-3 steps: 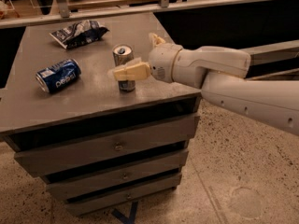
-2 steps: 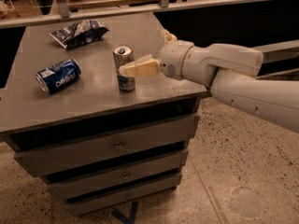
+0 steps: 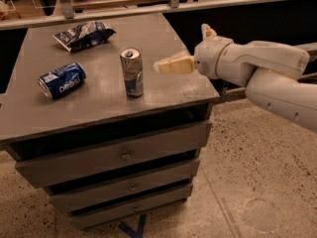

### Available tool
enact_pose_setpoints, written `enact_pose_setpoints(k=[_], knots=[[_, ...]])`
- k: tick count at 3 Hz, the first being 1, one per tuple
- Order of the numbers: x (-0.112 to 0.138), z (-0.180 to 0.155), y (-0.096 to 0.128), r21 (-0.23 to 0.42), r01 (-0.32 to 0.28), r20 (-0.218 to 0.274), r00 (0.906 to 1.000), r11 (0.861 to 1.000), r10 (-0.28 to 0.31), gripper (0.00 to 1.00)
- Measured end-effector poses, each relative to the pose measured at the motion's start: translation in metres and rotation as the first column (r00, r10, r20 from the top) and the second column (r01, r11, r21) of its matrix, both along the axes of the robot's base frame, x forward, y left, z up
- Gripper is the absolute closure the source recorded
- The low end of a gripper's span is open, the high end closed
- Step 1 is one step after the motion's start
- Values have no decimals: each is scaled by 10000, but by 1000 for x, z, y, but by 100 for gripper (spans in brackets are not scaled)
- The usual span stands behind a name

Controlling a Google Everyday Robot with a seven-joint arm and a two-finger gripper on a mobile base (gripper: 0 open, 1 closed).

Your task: Place redbull can upright

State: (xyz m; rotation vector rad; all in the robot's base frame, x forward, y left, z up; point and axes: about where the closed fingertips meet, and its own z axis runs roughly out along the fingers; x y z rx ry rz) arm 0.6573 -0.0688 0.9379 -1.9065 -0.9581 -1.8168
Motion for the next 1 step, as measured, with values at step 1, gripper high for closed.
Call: enact_pose_setpoints(k=[1], knots=[[1, -1, -1, -46, 57, -13, 10000, 10000, -58, 0]])
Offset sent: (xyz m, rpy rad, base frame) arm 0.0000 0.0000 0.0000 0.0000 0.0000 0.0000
